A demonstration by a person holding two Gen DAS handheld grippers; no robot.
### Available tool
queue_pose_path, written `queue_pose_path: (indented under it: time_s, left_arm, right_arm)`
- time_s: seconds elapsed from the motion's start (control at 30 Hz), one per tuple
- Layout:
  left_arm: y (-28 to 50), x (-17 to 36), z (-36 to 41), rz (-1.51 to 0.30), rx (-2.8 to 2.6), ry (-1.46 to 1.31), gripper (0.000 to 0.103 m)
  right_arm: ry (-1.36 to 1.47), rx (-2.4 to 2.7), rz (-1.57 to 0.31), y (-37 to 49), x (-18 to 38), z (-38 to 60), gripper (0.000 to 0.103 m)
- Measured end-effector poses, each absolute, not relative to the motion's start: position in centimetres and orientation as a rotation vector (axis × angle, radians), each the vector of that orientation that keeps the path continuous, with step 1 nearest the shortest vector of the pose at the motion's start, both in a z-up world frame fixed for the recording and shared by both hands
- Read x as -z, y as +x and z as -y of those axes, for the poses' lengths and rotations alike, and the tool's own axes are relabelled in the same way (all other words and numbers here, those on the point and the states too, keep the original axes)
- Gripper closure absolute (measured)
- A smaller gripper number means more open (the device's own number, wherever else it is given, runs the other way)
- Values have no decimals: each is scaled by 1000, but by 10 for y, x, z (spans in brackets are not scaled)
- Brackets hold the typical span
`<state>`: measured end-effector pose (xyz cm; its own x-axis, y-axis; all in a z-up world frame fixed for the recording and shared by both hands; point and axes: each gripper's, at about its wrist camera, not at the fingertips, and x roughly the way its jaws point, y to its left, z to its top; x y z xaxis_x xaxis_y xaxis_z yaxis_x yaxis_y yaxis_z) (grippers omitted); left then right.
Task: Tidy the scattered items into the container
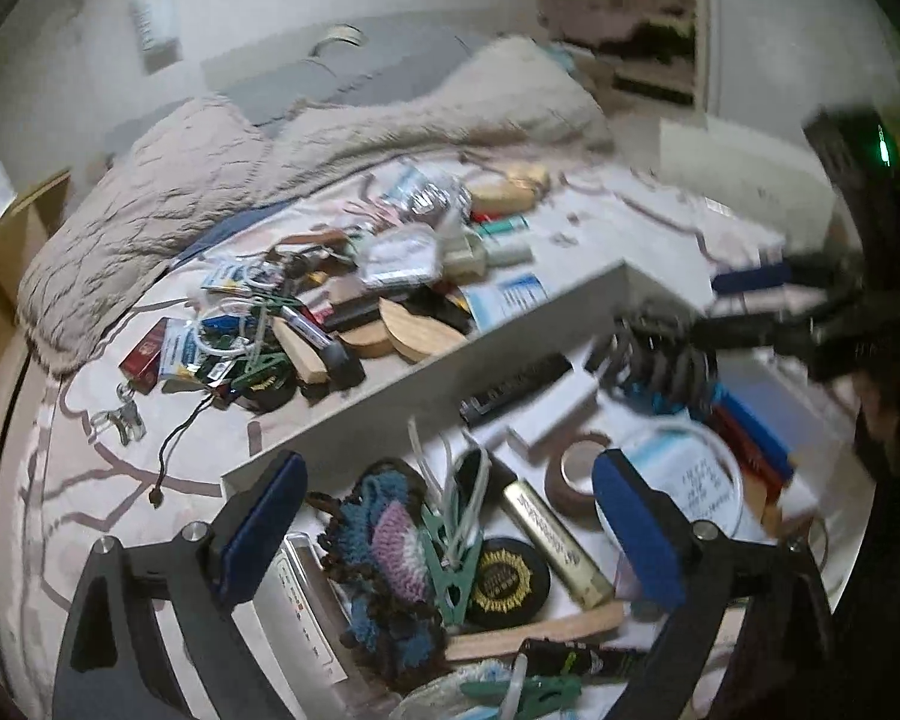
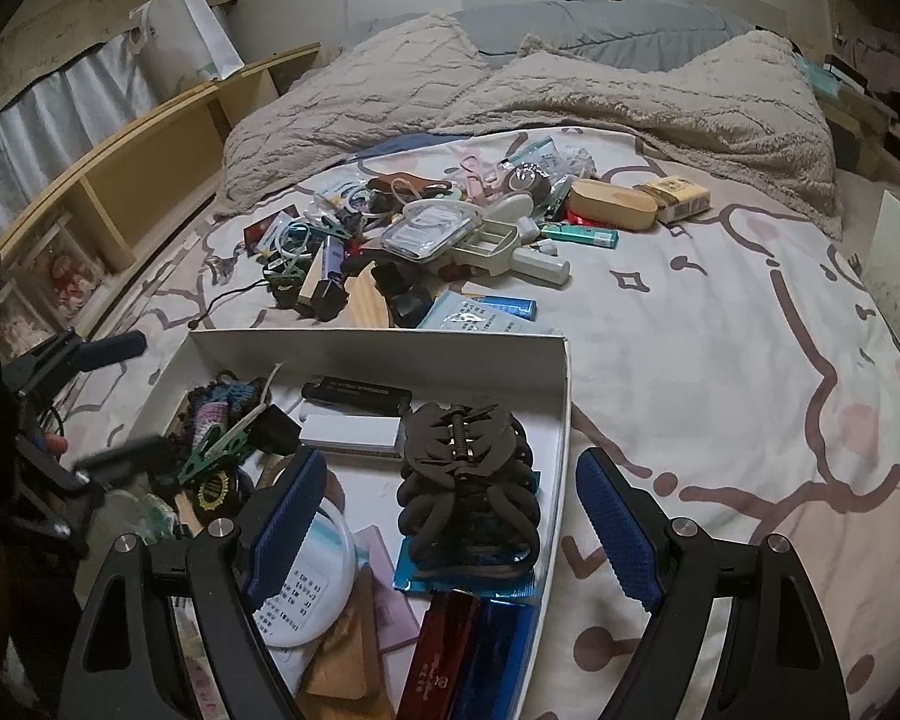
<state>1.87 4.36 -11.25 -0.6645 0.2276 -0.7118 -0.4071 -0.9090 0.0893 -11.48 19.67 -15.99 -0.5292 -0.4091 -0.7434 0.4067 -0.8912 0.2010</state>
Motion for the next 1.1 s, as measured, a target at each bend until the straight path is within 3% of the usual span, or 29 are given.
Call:
queue_pose_path:
  time_s: [0.3, 0.4, 1.1]
  left_arm:
    - [18, 106, -18, -172, -2663, -965, 0]
    - [19, 105, -12, -136, -2678, -954, 0]
    - [37, 98, 4, -54, -2814, -893, 0]
  right_arm:
    - [1146, 2441, -37, -115, 164, -192, 18]
    - [1125, 2456, -30, -115, 163, -192, 5]
    - [955, 2612, -33, -94, 146, -196, 0]
